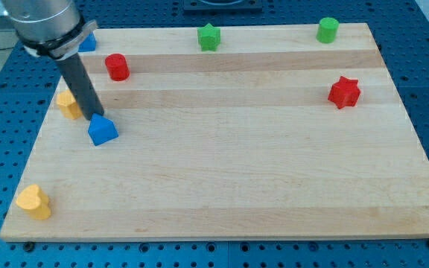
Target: Push the red circle parallel to the hexagon
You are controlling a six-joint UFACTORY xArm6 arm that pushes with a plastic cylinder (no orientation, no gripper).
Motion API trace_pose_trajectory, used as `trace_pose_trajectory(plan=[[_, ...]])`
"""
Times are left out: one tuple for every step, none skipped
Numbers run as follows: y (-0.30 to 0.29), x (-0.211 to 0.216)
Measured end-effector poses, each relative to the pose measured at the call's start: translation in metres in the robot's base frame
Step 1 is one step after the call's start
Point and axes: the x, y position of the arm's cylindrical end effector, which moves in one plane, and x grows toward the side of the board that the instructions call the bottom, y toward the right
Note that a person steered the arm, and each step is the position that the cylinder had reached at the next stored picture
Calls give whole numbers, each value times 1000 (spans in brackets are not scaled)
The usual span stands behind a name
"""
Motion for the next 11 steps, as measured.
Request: trace_pose_trajectory(plan=[[33, -33], [52, -79], [59, -123], [22, -139], [-14, -138], [-12, -120], [0, -101], [27, -90], [66, -81], [98, -69], [107, -48]])
